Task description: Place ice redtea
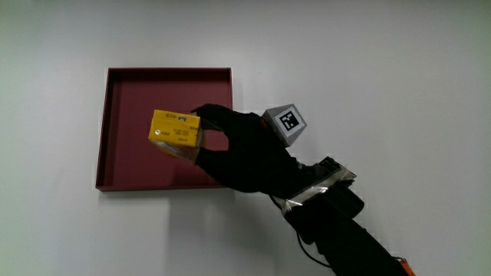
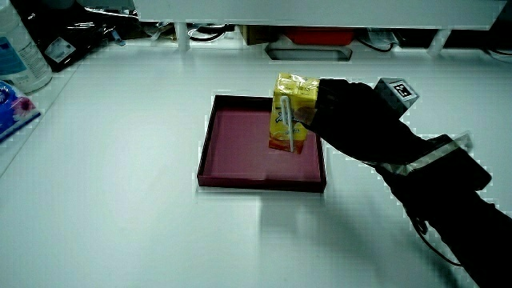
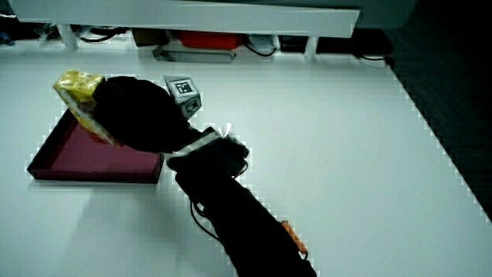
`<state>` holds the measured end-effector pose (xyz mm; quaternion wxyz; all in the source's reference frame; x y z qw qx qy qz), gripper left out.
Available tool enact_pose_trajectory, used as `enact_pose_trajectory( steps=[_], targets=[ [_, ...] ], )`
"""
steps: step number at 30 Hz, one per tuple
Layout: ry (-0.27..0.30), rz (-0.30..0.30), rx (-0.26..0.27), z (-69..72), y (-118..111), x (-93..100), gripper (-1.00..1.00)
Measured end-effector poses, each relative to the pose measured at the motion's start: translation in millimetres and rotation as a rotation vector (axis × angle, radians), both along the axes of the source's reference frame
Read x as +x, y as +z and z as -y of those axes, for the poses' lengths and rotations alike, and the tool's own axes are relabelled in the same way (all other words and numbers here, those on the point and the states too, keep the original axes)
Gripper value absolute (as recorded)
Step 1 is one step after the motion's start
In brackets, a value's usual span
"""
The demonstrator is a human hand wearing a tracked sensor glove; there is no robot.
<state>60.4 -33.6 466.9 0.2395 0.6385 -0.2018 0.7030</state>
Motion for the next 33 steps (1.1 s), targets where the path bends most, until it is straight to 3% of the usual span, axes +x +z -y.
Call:
enact_pose_trajectory(
  steps=[6, 11, 17, 20, 33],
  targets=[
    [0.005, -0.04, -0.054, 4.7, 21, -5.1, 0.0],
    [-0.007, -0.037, -0.12, 5.6, 44, -9.0, 0.0],
    [-0.018, -0.058, -0.16, 4.7, 62, -6.0, 0.0],
    [-0.021, -0.018, -0.202, 4.1, 70, -3.7, 0.0],
    [-0.028, -0.002, -0.238, 2.6, 80, -0.7, 0.0]
  ],
)
